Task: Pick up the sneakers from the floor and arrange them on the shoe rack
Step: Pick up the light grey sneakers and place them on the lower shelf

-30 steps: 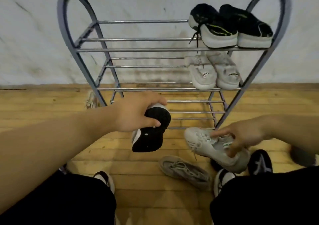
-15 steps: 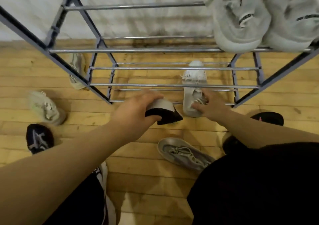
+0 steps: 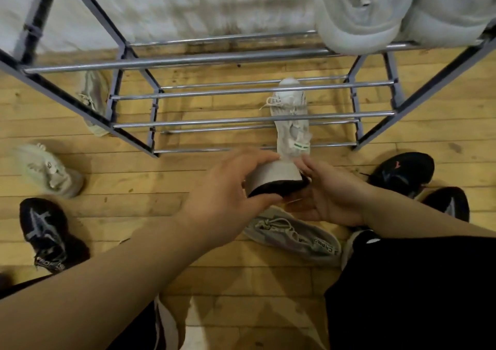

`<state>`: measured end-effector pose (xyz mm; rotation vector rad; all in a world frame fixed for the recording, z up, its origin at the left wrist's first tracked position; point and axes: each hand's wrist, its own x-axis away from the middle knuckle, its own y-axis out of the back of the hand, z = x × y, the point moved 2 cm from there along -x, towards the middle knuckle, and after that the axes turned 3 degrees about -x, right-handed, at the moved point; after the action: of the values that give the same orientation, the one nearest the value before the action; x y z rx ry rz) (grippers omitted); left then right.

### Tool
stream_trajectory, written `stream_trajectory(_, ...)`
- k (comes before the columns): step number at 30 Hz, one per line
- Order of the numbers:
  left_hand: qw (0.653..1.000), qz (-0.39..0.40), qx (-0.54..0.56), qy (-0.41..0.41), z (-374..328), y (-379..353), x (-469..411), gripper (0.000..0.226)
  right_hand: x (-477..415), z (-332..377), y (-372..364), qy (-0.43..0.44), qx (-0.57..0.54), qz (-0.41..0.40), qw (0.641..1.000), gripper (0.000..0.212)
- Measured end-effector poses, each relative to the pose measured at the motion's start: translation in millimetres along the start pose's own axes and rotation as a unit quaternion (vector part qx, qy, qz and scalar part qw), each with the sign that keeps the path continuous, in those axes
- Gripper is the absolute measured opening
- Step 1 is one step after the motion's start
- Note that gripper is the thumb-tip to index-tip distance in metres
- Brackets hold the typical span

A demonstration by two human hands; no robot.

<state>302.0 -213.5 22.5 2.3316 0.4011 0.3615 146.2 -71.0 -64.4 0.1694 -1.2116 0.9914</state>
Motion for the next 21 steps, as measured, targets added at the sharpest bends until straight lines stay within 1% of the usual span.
stream_trajectory(1,1.0,0.015,-0.001,-0.005,-7,-4,2,0.06,4,-1,-1,0.005,-0.017,0.016,1.0,0.056)
stream_trajectory(3,0.999,0.035,0.018,-0.003,-17,-8,6,0.057,8,-3,0,0.021,-0.044,0.051,0.997,0.047)
stream_trajectory(4,0.998,0.035,0.052,0.009,-19,-9,8,0.053,9,-3,2,0.032,-0.052,0.072,0.995,0.042)
stream_trajectory(5,0.994,0.036,0.098,0.032,-21,-11,11,0.049,10,-4,5,0.046,-0.058,0.089,0.993,0.042)
stream_trajectory(6,0.989,0.034,0.132,0.056,-21,-15,14,0.047,11,-4,8,0.06,-0.06,0.096,0.992,0.047)
stream_trajectory(7,0.986,0.028,0.141,0.081,-20,-20,17,0.049,11,-4,12,0.073,-0.056,0.089,0.992,0.053)
stream_trajectory(9,0.981,0.028,0.124,0.144,-12,-34,22,0.059,14,-3,19,0.096,-0.036,0.072,0.992,0.063)
stream_trajectory(11,0.964,0.064,0.153,0.21,-8,-49,24,0.068,15,-4,27,0.124,-0.007,0.063,0.99,0.07)
stream_trajectory(12,0.952,0.084,0.19,0.223,-8,-57,24,0.072,14,-5,32,0.136,0.006,0.058,0.989,0.074)
stream_trajectory(14,0.934,0.111,0.253,0.225,-11,-71,19,0.078,12,-8,41,0.15,0.039,0.032,0.987,0.081)
stream_trajectory(18,0.933,0.12,0.256,0.222,-8,-98,-8,0.084,10,-9,61,0.189,0.11,-0.018,0.976,0.09)
stream_trajectory(21,0.934,0.106,0.264,0.218,-6,-114,-32,0.078,12,-6,80,0.207,0.137,-0.061,0.967,0.085)
